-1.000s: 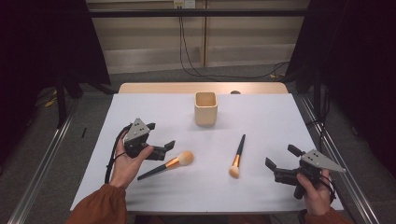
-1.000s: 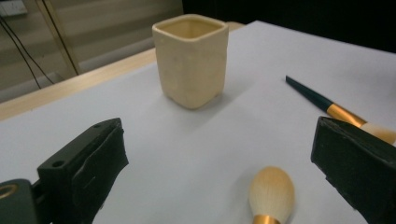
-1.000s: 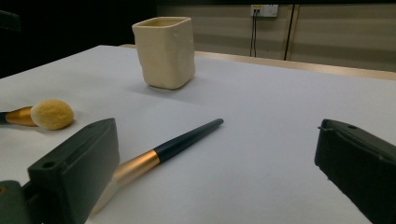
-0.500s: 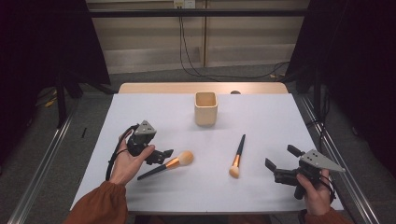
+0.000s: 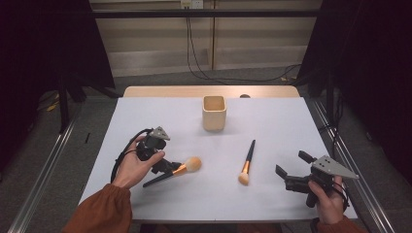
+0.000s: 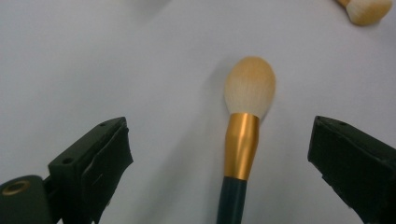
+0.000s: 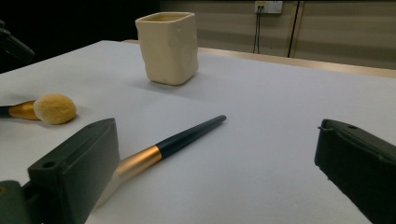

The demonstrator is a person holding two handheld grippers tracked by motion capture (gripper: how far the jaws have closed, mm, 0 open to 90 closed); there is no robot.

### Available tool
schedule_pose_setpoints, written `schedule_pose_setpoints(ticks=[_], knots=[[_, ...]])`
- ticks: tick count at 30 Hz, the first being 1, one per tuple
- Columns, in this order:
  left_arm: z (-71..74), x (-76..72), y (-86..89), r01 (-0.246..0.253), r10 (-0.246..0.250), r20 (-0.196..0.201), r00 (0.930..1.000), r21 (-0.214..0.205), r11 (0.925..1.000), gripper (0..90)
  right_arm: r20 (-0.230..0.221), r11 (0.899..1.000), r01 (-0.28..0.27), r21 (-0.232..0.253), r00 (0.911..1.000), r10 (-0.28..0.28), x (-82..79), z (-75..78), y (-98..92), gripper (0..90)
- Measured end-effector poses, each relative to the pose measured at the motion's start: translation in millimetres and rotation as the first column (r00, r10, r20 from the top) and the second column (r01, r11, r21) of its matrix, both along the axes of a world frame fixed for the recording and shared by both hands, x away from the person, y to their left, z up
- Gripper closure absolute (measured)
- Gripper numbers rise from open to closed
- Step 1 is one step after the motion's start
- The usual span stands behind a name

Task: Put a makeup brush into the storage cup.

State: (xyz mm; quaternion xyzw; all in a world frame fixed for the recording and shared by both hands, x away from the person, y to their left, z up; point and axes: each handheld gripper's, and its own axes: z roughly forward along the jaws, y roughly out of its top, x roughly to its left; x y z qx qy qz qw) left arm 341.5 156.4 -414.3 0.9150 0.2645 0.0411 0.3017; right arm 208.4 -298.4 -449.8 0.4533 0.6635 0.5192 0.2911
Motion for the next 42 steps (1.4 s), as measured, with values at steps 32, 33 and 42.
schedule_pose_setpoints(ticks=[32,33,42], knots=[[-18.9,5.0,-20.7,0.113,-0.062,-0.195,0.9789,0.264,0.9580,5.6,0.000,1.000,-0.008,-0.001,1.0000,0.008,-0.7,0.0,0.6,0.0],[-19.6,5.0,-21.1,0.100,-0.050,-0.195,0.9795,0.259,0.9606,5.9,0.000,1.000,-0.009,-0.001,1.0000,0.009,-0.7,-0.1,0.6,0.0],[-21.2,6.1,-26.1,0.150,-0.082,-0.231,0.9695,0.292,0.9447,21.1,-0.005,1.000,-0.013,-0.003,0.9999,0.013,-0.4,-0.4,0.8,0.0]])
